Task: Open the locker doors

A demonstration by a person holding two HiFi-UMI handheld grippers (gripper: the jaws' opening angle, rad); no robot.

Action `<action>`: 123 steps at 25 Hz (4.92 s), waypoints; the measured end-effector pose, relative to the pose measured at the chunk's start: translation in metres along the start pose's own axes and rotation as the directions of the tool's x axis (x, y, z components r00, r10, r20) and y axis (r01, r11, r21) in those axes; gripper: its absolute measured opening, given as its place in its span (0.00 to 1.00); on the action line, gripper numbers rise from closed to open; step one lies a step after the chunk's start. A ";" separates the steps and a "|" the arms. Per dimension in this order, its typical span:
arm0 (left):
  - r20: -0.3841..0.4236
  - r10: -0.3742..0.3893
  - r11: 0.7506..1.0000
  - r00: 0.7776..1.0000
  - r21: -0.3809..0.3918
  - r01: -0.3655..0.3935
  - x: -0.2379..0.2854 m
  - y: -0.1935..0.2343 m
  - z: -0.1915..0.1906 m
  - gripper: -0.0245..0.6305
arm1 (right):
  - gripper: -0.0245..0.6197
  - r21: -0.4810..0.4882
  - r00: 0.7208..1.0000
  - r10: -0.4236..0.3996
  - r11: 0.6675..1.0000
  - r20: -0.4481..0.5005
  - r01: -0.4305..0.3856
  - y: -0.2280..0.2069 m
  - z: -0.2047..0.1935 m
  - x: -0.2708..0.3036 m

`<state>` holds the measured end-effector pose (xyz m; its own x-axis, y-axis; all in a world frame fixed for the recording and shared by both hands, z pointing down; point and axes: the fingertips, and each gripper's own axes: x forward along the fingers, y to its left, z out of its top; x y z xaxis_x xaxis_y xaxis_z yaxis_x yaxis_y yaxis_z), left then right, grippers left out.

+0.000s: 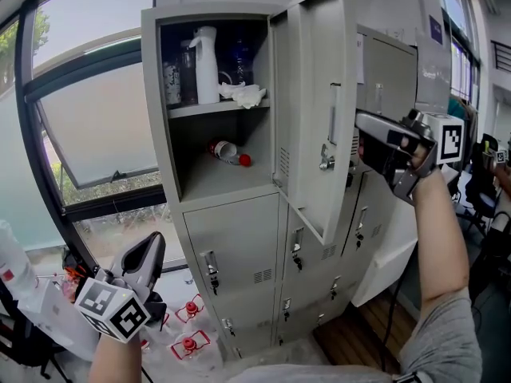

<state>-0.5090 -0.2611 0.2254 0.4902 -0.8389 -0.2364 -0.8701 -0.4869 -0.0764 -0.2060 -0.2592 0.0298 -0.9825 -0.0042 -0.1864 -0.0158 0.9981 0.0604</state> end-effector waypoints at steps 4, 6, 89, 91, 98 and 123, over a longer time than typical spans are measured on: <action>-0.007 -0.002 1.000 1.000 0.007 0.002 0.002 -0.004 0.000 0.04 | 0.06 0.005 1.000 -0.031 1.000 0.005 0.031 -0.007 -0.005 -0.008; -0.005 -0.005 1.000 1.000 0.005 0.005 0.003 -0.006 0.000 0.04 | 0.06 0.002 0.999 -0.046 0.999 0.003 0.046 -0.008 -0.007 -0.011; 0.078 0.013 0.998 0.997 -0.056 -0.009 0.062 -0.104 -0.014 0.04 | 0.08 -0.317 0.833 -0.552 0.786 0.026 0.531 -0.156 -0.048 -0.034; 0.084 0.034 0.999 0.996 -0.040 -0.031 0.065 -0.110 -0.010 0.04 | 0.12 -0.328 0.833 -0.553 0.785 0.012 0.526 -0.171 -0.041 -0.023; 0.082 0.102 0.995 0.991 -0.018 -0.101 0.063 -0.118 -0.012 0.04 | 0.19 -0.340 0.816 -0.576 0.777 -0.042 0.530 -0.216 -0.031 0.009; 0.087 0.137 0.991 0.987 -0.020 -0.136 0.040 -0.119 -0.017 0.04 | 0.24 -0.146 0.863 -0.494 0.866 -0.107 0.478 -0.228 -0.023 0.026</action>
<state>-0.3851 -0.2409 0.2411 0.3603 -0.8732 -0.3282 -0.9273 -0.3734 -0.0245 -0.2326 -0.4884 0.0335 -0.8596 -0.5037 -0.0859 -0.5106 0.8532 0.1066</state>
